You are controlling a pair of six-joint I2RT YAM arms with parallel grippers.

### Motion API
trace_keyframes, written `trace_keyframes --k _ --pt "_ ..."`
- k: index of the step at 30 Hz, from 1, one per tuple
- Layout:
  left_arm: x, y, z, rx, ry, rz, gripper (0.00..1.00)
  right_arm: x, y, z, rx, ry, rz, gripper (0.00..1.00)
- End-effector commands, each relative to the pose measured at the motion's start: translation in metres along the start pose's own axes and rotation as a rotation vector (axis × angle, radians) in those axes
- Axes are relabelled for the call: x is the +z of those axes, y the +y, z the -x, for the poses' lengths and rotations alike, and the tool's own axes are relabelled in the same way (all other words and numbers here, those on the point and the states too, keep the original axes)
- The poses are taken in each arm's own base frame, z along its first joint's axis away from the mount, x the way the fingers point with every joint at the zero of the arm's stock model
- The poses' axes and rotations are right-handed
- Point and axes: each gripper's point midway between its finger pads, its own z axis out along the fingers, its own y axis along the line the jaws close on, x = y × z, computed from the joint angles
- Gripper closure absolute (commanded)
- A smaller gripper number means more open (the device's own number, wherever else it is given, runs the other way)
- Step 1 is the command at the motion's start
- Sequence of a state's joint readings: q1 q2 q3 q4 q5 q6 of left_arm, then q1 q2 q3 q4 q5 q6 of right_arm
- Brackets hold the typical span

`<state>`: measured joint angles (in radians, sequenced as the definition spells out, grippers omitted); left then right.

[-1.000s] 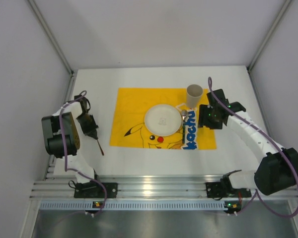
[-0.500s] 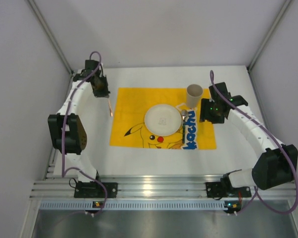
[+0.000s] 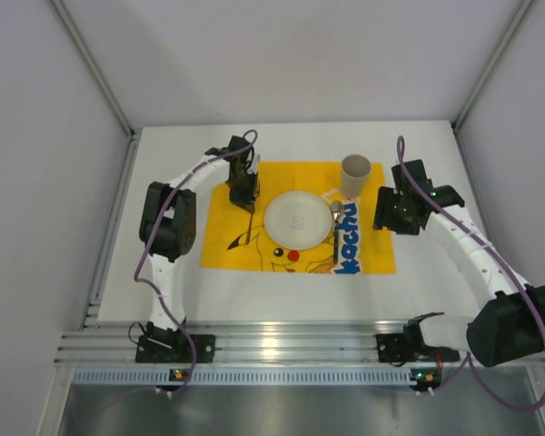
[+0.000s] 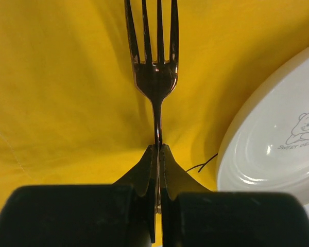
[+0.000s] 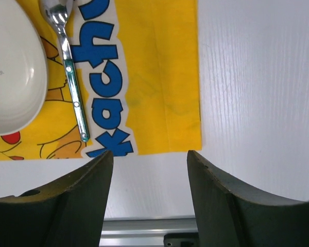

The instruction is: Set the dinner table for one person

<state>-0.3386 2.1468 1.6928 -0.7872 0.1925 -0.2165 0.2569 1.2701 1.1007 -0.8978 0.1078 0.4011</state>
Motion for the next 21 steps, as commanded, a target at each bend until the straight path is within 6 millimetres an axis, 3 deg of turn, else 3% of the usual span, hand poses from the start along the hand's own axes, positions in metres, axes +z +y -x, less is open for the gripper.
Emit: trace_keyframes --k 1,8,9,14,21 --pt "-0.012 -0.005 0.001 -0.004 -0.024 -0.008 1.00 -0.007 -0.013 -0.006 0.041 -0.016 -0.028 0.40" --pt "-0.014 -0.013 -0.021 -0.062 0.010 -0.022 1.00 -0.004 -0.017 -0.007 0.046 -0.010 -0.040 0.40" --pt "-0.011 -0.012 -0.034 -0.072 0.034 -0.020 1.00 -0.004 -0.017 -0.005 0.048 -0.014 -0.041 0.40" --pt "-0.013 -0.011 -0.056 -0.119 0.031 -0.008 1.00 -0.001 -0.015 -0.003 0.049 -0.011 -0.036 0.40" --pt "-0.015 -0.010 -0.054 -0.138 0.009 0.009 1.00 -0.001 -0.017 -0.001 0.035 -0.011 -0.035 0.40"
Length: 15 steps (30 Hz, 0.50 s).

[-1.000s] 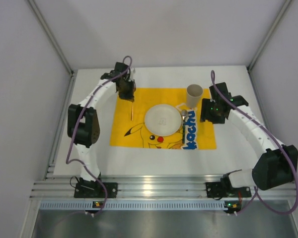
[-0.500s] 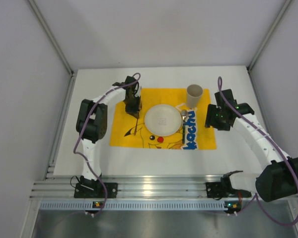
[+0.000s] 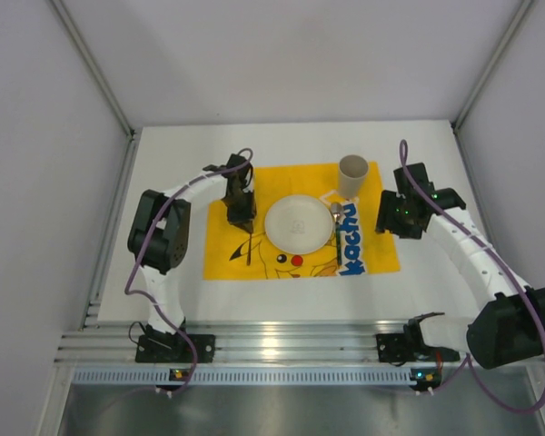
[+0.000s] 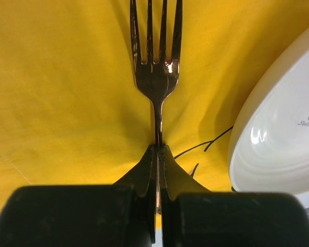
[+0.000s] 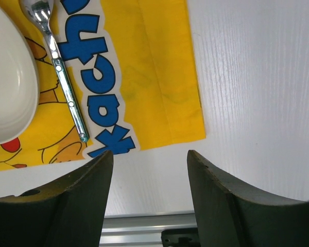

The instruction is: Set the dinner table for one person

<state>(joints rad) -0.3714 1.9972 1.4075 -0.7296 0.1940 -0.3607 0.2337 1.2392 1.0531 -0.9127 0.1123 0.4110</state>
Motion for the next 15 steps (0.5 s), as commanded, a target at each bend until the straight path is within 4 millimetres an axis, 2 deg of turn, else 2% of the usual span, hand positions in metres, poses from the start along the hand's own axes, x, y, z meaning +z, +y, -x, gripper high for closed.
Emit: trace_keyframes --k 1,4,6,7,9,10,11,13,14,15 --pt "-0.014 -0.007 0.013 -0.018 -0.077 -0.008 0.99 -0.003 -0.004 0.013 0.006 -0.040 -0.007 0.40" --pt "-0.020 -0.008 0.016 -0.042 -0.094 0.003 0.67 -0.004 -0.005 0.013 0.005 -0.040 -0.005 0.40" --pt "-0.030 -0.009 0.023 -0.043 -0.125 0.011 0.53 -0.006 -0.004 0.014 0.000 -0.048 0.000 0.40" --pt "-0.038 -0.010 0.025 -0.040 -0.133 0.018 0.51 -0.007 -0.004 0.015 -0.001 -0.052 0.002 0.39" --pt "-0.057 -0.016 0.039 -0.030 -0.181 0.021 0.46 -0.011 -0.004 0.018 -0.007 -0.066 0.006 0.33" --pt "-0.071 -0.016 0.046 -0.028 -0.219 0.036 0.36 -0.016 -0.004 0.020 -0.007 -0.082 0.011 0.27" --pt "-0.084 -0.019 0.052 -0.027 -0.249 0.040 0.32 -0.019 -0.003 0.021 -0.010 -0.090 0.019 0.13" --pt "-0.111 -0.020 0.061 -0.040 -0.321 0.056 0.25 -0.036 0.004 0.030 -0.025 -0.147 0.074 0.00" --pt "-0.123 -0.026 0.062 -0.036 -0.344 0.045 0.14 -0.046 0.013 0.032 -0.039 -0.164 0.136 0.00" --pt "-0.132 -0.024 0.065 -0.039 -0.382 0.069 0.12 -0.061 0.021 0.041 -0.057 -0.207 0.175 0.00"
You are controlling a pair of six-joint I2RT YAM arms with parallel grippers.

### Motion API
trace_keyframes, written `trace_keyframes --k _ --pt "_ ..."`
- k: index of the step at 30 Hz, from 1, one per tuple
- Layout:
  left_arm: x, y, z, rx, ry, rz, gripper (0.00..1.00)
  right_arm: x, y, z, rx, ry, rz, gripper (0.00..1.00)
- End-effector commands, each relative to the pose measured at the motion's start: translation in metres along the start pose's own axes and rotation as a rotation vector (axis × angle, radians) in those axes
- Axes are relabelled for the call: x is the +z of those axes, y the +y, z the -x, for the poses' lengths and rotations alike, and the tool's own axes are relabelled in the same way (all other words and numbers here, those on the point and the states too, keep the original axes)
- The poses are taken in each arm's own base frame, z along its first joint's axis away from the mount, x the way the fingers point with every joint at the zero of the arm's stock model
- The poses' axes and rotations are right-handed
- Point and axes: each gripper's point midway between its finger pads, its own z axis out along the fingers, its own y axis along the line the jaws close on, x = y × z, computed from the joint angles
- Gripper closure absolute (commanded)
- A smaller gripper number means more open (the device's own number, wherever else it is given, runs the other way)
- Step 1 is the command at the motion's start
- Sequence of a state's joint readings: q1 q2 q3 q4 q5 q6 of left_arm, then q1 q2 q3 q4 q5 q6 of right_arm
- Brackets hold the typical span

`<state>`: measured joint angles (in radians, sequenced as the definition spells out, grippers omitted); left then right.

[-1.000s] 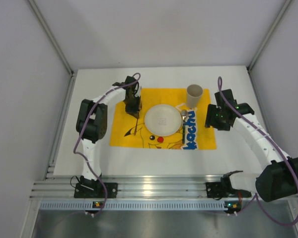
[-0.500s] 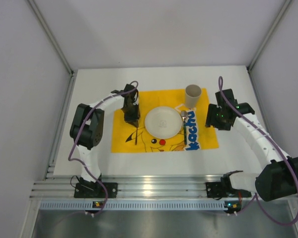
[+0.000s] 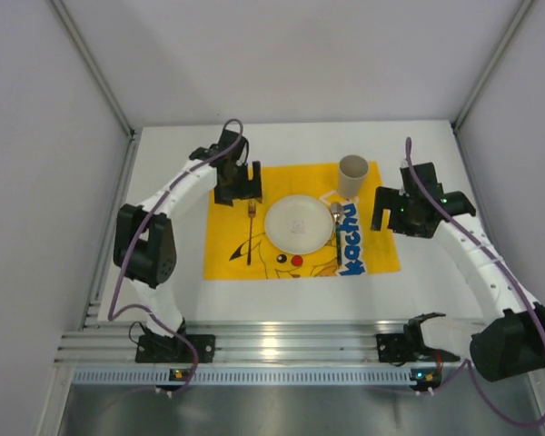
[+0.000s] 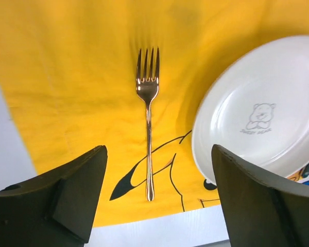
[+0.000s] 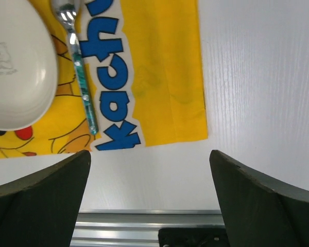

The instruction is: Set the dinner table for one person

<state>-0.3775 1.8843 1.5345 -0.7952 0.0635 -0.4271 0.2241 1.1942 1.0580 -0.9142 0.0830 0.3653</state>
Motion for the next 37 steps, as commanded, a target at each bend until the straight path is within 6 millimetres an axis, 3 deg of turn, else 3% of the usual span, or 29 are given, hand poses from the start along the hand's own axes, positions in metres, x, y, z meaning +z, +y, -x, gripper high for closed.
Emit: trace_keyframes --k 1,3,4,5,6,7,8,9,10,11,12,13,14,15,16,17,18,21,24,27,32,37 --pt "-0.085 -0.008 0.039 -0.015 -0.251 0.034 0.09 -0.063 0.025 0.044 -0.031 -0.219 0.162 0.00" --pt "-0.116 -0.022 0.042 0.015 -0.370 0.062 0.09 -0.093 0.037 0.058 -0.015 -0.290 0.237 0.00" --pt "-0.166 -0.017 0.055 0.004 -0.560 0.125 0.08 -0.111 0.039 0.062 -0.005 -0.330 0.263 0.00" --pt "-0.183 -0.047 0.039 0.072 -0.624 0.081 0.06 -0.124 0.043 0.066 0.003 -0.360 0.295 0.00" --pt "-0.208 -0.066 0.045 0.072 -0.741 0.014 0.02 -0.144 0.052 0.071 0.007 -0.393 0.357 0.00" --pt "-0.245 -0.069 0.038 0.051 -0.835 -0.051 0.02 -0.159 0.053 0.069 0.012 -0.429 0.390 0.00" --pt "-0.226 -0.071 0.017 0.065 -0.796 -0.094 0.02 -0.166 0.054 0.067 0.018 -0.447 0.409 0.00" --pt "-0.222 -0.069 0.011 0.030 -0.815 -0.138 0.02 -0.160 0.051 0.060 0.061 -0.441 0.392 0.00" --pt "-0.243 -0.068 0.009 -0.108 -0.895 -0.255 0.02 -0.164 0.046 0.055 0.093 -0.477 0.392 0.00" --pt "-0.191 -0.046 -0.022 -0.174 -0.811 -0.214 0.02 -0.142 0.040 0.039 0.149 -0.429 0.361 0.00" --pt "-0.180 -0.040 -0.037 -0.241 -0.778 -0.250 0.02 -0.135 0.038 0.030 0.158 -0.419 0.366 0.00" --pt "-0.203 -0.043 -0.041 -0.286 -0.834 -0.377 0.02 -0.145 0.039 0.022 0.158 -0.470 0.418 0.00" --pt "-0.184 -0.038 -0.062 -0.240 -0.793 -0.391 0.02 -0.133 0.041 0.004 0.143 -0.433 0.451 0.00" --pt "-0.192 -0.033 -0.066 -0.261 -0.819 -0.408 0.01 -0.137 0.041 -0.002 0.143 -0.454 0.476 0.00" --pt "-0.214 -0.024 -0.069 -0.312 -0.875 -0.437 0.02 -0.153 0.036 -0.010 0.144 -0.521 0.511 0.00" --pt "-0.220 -0.021 -0.081 -0.288 -0.864 -0.417 0.02 -0.149 0.031 -0.018 0.165 -0.523 0.502 0.00" --pt "-0.227 -0.001 -0.080 -0.299 -0.913 -0.321 0.02 -0.157 0.025 -0.025 0.176 -0.562 0.512 0.00" --pt "-0.238 0.036 -0.090 -0.205 -0.910 -0.122 0.02 -0.145 0.017 -0.047 0.178 -0.516 0.483 0.00" --pt "-0.232 0.063 -0.090 -0.112 -0.906 0.089 0.01 -0.132 0.011 -0.059 0.175 -0.480 0.451 0.00" --pt "-0.222 0.068 -0.090 -0.047 -0.888 0.170 0.02 -0.129 0.008 -0.057 0.185 -0.482 0.432 0.00" --pt "-0.210 0.056 -0.092 0.035 -0.869 0.131 0.02 -0.122 0.005 -0.049 0.233 -0.445 0.374 0.00" --pt "-0.208 0.067 -0.097 0.074 -0.903 0.133 0.01 -0.112 0.011 -0.042 0.193 -0.361 0.342 0.00"
